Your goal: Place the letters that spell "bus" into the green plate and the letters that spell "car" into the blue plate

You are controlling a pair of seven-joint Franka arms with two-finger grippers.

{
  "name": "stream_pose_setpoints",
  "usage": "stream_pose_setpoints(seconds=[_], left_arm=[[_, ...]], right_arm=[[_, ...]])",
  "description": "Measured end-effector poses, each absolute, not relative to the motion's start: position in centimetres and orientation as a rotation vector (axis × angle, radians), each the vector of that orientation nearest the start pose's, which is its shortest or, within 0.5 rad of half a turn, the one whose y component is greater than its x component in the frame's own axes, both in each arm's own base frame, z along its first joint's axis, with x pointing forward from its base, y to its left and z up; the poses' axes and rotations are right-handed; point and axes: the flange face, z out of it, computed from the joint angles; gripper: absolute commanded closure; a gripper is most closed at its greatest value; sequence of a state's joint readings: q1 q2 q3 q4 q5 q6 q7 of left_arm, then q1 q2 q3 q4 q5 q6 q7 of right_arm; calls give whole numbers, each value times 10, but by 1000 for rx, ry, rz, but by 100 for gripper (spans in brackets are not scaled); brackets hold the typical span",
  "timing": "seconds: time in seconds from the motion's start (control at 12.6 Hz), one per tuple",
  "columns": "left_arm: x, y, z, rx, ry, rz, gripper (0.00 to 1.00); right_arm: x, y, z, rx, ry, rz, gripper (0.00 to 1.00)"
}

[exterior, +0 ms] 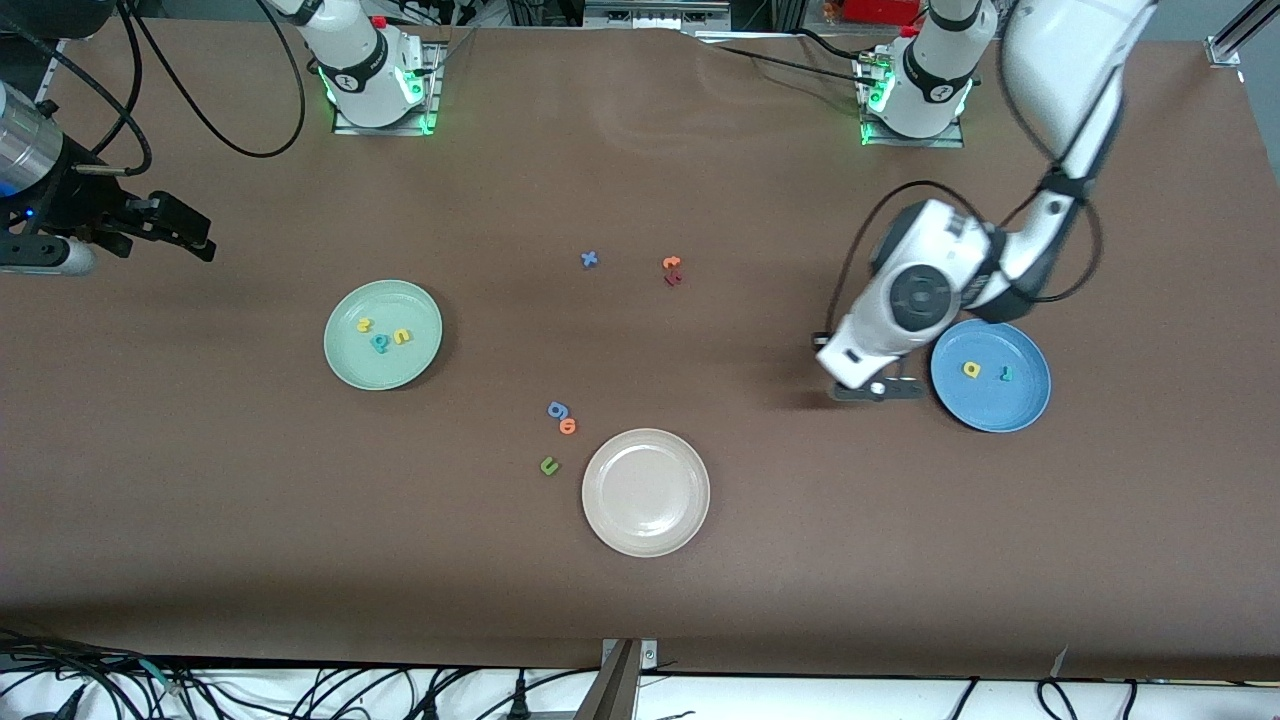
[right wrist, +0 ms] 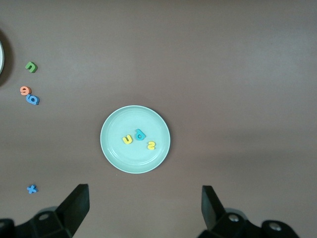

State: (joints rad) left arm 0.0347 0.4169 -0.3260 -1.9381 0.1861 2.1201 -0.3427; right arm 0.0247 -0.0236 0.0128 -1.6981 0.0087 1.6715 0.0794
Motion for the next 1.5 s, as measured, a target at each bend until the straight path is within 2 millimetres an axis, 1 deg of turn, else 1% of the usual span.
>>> stream_pose_setpoints(seconds=[0.08,0.16,0.24,0.4,0.47,0.55,0.63,0.71,0.79,0.87,0.95,1.03,1.19,1.27,1.35,1.43,1.5], left_arm=[[581,-125,271,-3040,154,298,93],[586,-94,274,-3032,227,306,93],[590,-62,272,-3028,295,322,92],[591,-1,262,-3052,416,361,92],[590,26,256,-3066,467,354,92],[589,47,247,-3069,503,341,92],[588,61,236,-3068,520,329,91],[588,66,224,-3069,527,321,91],[587,67,209,-3071,530,313,89],[586,66,195,-3073,534,310,76],[586,65,185,-3074,537,316,35],[585,64,181,-3075,539,320,0],[588,64,188,-3074,539,309,0],[591,64,197,-3073,538,307,0],[595,63,214,-3071,539,316,0],[602,61,241,-3067,541,320,0],[607,58,276,-3062,543,310,0]], right_arm=[[553,22,586,-3133,67,6,0],[553,22,586,-3133,67,5,0],[553,22,586,-3133,67,5,0],[553,22,586,-3133,67,5,0],[553,22,586,-3133,66,5,0],[553,22,586,-3133,66,5,0],[553,22,586,-3135,64,5,0],[553,23,586,-3136,61,4,0],[552,26,586,-3137,52,3,0],[552,30,587,-3137,41,2,0],[552,33,587,-3138,34,1,0],[551,33,588,-3138,32,-1,0],[551,33,588,-3138,32,-1,0],[551,33,588,-3138,32,-1,0],[551,33,588,-3138,32,-2,0],[551,33,588,-3138,32,-2,0],[551,33,588,-3138,32,-2,0]])
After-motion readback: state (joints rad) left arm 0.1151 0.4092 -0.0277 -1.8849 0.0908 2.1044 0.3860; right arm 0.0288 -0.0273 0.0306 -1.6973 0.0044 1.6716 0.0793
